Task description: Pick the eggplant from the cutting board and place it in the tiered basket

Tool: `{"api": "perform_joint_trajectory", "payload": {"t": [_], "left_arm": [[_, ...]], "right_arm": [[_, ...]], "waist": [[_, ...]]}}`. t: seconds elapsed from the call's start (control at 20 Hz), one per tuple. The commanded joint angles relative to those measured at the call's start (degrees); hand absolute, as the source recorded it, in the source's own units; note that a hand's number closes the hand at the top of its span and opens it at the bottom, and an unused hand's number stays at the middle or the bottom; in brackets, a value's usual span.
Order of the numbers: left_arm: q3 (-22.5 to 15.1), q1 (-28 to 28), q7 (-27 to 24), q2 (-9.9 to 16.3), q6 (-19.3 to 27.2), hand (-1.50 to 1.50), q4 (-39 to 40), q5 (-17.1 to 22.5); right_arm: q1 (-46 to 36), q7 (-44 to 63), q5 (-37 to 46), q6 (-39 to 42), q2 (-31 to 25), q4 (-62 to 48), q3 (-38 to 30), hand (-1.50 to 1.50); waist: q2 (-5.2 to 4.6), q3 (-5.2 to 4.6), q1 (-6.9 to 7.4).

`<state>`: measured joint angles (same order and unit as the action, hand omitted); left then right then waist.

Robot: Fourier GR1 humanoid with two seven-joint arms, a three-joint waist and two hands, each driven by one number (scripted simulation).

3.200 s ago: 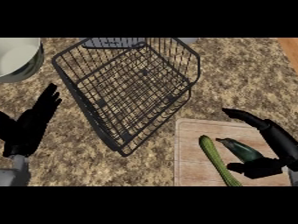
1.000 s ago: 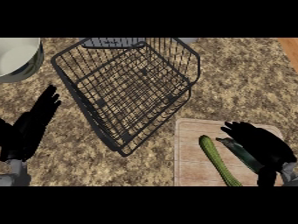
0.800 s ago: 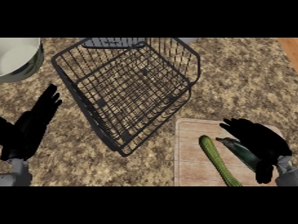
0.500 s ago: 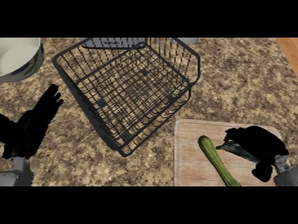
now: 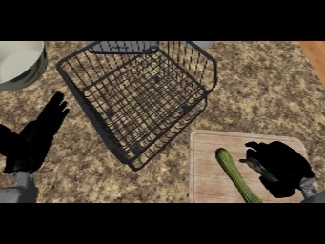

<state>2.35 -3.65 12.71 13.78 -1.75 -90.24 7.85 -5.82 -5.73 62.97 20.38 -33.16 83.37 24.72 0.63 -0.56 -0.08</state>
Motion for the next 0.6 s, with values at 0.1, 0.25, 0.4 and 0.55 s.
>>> {"api": "perform_joint_trajectory", "payload": {"t": [0.1, 0.25, 0.4, 0.55], "left_arm": [[2.9, 2.0, -0.6, 1.2, 0.5, 0.00, 0.6, 0.7], [4.1, 3.4, 0.2, 1.1, 2.1, 0.00, 0.3, 0.6], [3.9, 4.7, 0.1, 1.6, 0.8, 0.00, -1.3, 1.1], [3.7, 4.8, -1.0, 1.5, 0.0, 0.00, -0.6, 1.3]], "right_arm": [[9.8, 22.7, 0.0, -6.1, 9.6, 3.7, -9.3, 1.50], [14.8, 32.1, 0.7, -12.9, 13.2, 9.0, -14.7, 1.50], [18.9, 39.1, 5.2, -20.9, 18.4, 18.6, -13.6, 1.50], [21.6, 42.0, 9.5, -28.4, 23.5, 28.7, -9.7, 1.50]], "waist": [[0.45, 0.43, -4.86], [1.70, 0.35, -8.79], [1.58, 0.36, -6.85], [1.25, 0.34, -5.98]]}}
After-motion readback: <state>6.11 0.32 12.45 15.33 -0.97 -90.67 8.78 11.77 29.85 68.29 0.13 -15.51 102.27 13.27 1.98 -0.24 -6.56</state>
